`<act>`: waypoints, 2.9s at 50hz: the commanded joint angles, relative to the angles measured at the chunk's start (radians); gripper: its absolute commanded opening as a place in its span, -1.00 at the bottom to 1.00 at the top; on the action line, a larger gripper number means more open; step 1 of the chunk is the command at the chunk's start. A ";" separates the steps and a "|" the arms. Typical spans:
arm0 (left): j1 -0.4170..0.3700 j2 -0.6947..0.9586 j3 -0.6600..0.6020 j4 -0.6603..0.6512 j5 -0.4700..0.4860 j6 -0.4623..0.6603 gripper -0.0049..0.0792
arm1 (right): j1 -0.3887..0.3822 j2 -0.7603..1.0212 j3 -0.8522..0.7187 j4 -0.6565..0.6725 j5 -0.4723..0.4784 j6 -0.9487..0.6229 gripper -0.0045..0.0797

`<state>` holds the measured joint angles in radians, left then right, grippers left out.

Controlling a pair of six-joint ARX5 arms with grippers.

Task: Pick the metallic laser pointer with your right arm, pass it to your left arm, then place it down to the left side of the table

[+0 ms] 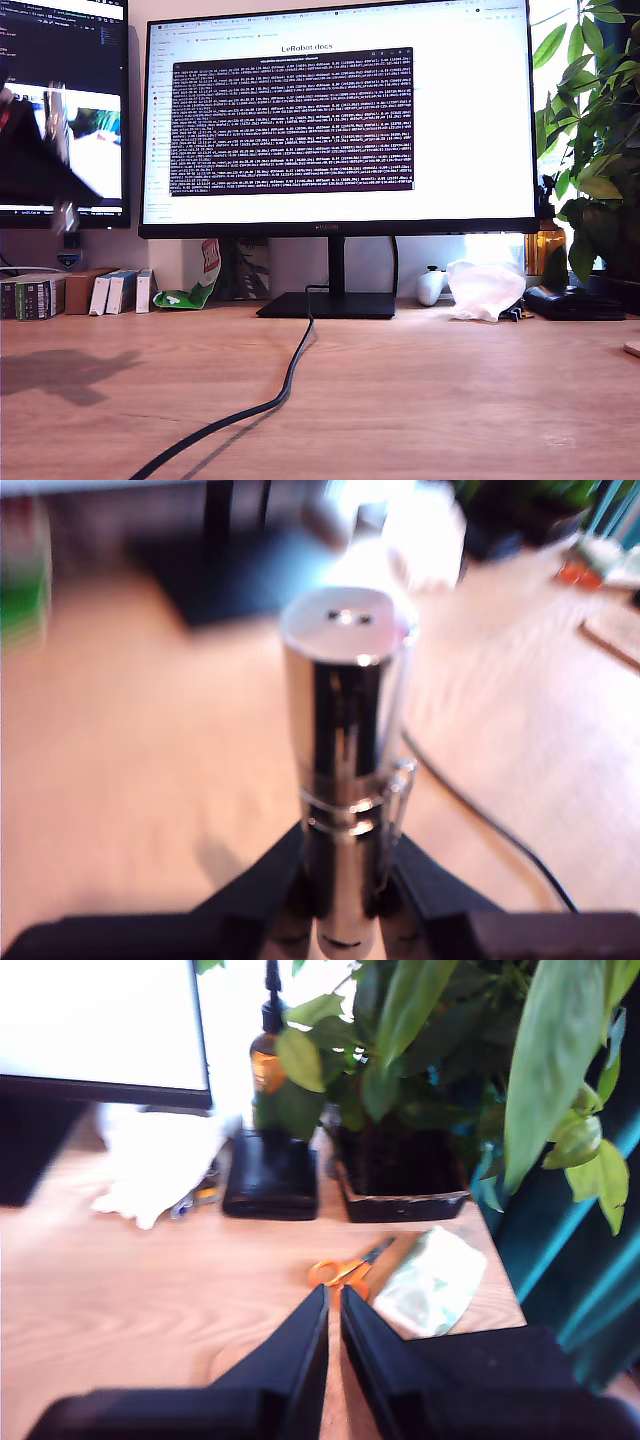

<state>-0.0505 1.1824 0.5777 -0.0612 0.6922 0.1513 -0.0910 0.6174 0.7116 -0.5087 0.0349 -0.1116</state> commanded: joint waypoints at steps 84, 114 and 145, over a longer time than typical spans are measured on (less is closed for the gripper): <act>-0.005 0.663 0.564 -0.980 -0.237 0.007 -0.39 | 0.057 -0.137 -0.050 -0.004 -0.115 -0.081 -0.92; -0.004 0.663 0.879 -0.962 -0.193 0.040 -0.93 | 0.063 -0.136 -0.050 -0.004 -0.115 -0.063 -0.92; -0.010 0.430 0.781 -0.665 -0.563 -0.058 -0.93 | 0.023 -0.134 -0.066 0.051 0.129 0.049 -0.89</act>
<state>-0.0578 1.6562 1.3987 -0.7460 0.1318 0.0887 -0.0650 0.4812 0.6765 -0.4728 0.1574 -0.0540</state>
